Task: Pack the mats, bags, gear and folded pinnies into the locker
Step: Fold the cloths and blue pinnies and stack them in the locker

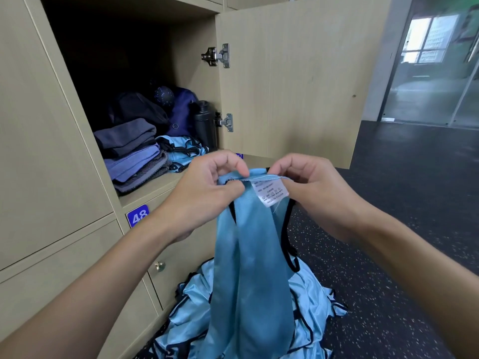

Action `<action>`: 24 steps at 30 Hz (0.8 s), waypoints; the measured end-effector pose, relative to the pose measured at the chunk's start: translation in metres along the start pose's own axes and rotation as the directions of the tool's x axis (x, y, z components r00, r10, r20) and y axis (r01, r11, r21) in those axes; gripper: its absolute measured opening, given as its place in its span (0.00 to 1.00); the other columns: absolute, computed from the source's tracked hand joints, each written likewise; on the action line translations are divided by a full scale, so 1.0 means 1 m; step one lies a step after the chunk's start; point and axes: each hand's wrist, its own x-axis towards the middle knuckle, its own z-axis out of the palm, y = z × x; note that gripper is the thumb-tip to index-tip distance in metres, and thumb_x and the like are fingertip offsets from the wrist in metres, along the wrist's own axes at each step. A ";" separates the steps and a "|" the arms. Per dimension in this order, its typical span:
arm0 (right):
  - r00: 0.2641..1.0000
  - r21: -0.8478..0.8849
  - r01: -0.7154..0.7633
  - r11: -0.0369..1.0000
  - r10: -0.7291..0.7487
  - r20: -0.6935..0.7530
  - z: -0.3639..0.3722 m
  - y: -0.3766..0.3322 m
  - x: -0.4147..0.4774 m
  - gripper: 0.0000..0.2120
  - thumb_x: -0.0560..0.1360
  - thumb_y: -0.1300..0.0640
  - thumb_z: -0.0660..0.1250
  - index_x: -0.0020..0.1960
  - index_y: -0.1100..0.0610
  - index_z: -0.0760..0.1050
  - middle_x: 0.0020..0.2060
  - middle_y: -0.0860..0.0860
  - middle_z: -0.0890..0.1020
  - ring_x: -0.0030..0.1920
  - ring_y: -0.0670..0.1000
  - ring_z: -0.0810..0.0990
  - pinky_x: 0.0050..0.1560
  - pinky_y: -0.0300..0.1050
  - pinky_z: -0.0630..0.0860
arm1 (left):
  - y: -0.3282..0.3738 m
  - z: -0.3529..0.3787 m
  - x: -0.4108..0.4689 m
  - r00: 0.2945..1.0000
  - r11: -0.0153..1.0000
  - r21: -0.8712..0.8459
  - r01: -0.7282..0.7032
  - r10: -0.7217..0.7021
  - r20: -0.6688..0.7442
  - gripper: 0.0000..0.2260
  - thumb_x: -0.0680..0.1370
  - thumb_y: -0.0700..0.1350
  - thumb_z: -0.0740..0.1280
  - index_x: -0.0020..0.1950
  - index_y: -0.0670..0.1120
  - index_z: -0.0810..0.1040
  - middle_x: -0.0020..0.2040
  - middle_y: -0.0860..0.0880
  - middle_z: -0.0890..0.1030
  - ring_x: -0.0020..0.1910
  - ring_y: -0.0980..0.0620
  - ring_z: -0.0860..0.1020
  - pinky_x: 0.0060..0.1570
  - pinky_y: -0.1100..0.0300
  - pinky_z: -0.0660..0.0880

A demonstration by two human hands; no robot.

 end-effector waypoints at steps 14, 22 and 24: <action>0.994 -0.048 0.054 0.997 -0.059 -0.096 -0.002 -0.012 -0.001 0.10 0.75 0.69 0.69 0.41 0.56 0.82 0.36 0.47 0.85 0.38 0.42 0.80 0.41 0.33 0.76 | 0.005 -0.008 -0.003 0.977 0.970 -0.112 0.214 -0.210 0.046 0.09 0.79 0.50 0.69 0.55 0.47 0.80 0.43 0.48 0.82 0.42 0.49 0.76 0.50 0.52 0.72; 0.996 -0.081 0.014 0.997 -0.021 -0.091 -0.006 -0.008 -0.006 0.10 0.74 0.69 0.70 0.40 0.56 0.83 0.38 0.50 0.86 0.39 0.44 0.80 0.42 0.39 0.77 | 0.003 -0.006 -0.005 0.980 0.974 -0.108 0.198 -0.197 0.026 0.07 0.80 0.35 0.67 0.55 0.45 0.80 0.39 0.41 0.83 0.34 0.51 0.76 0.37 0.62 0.76; 0.996 -0.091 -0.008 0.996 -0.001 -0.090 -0.008 -0.006 -0.007 0.09 0.74 0.68 0.71 0.40 0.55 0.83 0.38 0.50 0.86 0.39 0.45 0.80 0.43 0.40 0.76 | 0.002 -0.005 -0.004 0.985 0.969 -0.184 0.166 -0.173 -0.024 0.09 0.79 0.32 0.66 0.53 0.44 0.81 0.44 0.39 0.84 0.39 0.49 0.77 0.41 0.60 0.76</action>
